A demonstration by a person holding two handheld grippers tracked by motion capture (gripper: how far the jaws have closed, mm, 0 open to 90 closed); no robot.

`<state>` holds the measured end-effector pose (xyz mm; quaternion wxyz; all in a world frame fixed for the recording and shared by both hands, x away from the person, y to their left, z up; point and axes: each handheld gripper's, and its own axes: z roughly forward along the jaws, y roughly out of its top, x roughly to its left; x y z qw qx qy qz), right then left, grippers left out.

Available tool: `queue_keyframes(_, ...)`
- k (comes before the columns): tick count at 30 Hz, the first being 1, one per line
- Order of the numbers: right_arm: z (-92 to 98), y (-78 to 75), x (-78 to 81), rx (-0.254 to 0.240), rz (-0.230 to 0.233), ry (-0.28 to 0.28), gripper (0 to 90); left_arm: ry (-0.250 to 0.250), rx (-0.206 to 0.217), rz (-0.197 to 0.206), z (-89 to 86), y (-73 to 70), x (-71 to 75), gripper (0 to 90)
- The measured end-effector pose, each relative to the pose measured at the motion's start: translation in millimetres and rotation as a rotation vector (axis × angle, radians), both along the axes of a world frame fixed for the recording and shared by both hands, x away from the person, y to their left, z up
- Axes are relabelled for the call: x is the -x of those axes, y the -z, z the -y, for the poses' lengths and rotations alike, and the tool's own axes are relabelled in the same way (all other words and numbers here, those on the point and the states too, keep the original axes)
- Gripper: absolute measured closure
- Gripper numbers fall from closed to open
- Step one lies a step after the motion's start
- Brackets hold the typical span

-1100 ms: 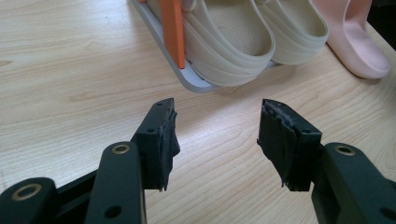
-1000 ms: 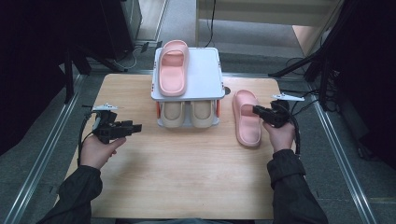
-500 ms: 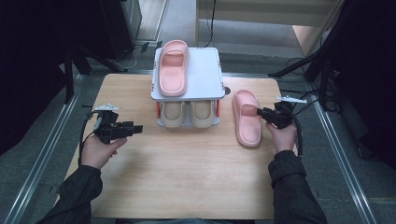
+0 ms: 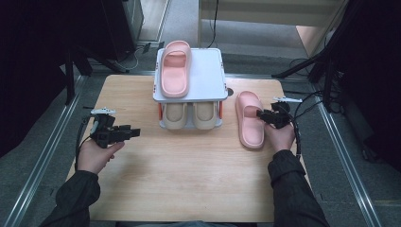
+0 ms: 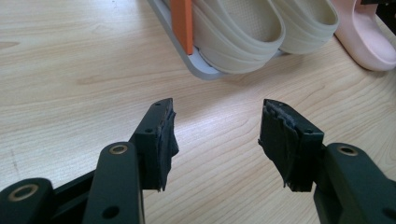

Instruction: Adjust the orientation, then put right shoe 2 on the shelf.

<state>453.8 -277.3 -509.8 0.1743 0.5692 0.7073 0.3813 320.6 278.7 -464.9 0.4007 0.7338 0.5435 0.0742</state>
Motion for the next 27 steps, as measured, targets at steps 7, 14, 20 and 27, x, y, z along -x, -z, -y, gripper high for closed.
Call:
queue_keyframes(7,6.4,3.2,-3.1,-0.044,-0.022,0.049,71.7,-0.014,0.009,-0.004,-5.1,1.1,-1.3,45.2)
queue_keyframes(14,19.3,0.3,-2.6,-0.119,-0.057,0.099,84.6,-0.017,0.013,-0.002,-7.6,0.8,-2.3,45.2)
queue_keyframes(20,22.1,-8.0,1.0,-0.114,-0.042,0.119,85.0,-0.013,0.017,-0.006,-6.4,1.3,-3.0,45.2)
queue_keyframes(27,18.8,-18.1,0.7,-0.144,-0.037,0.123,85.0,-0.012,0.047,-0.011,-7.7,2.0,-2.5,45.3)
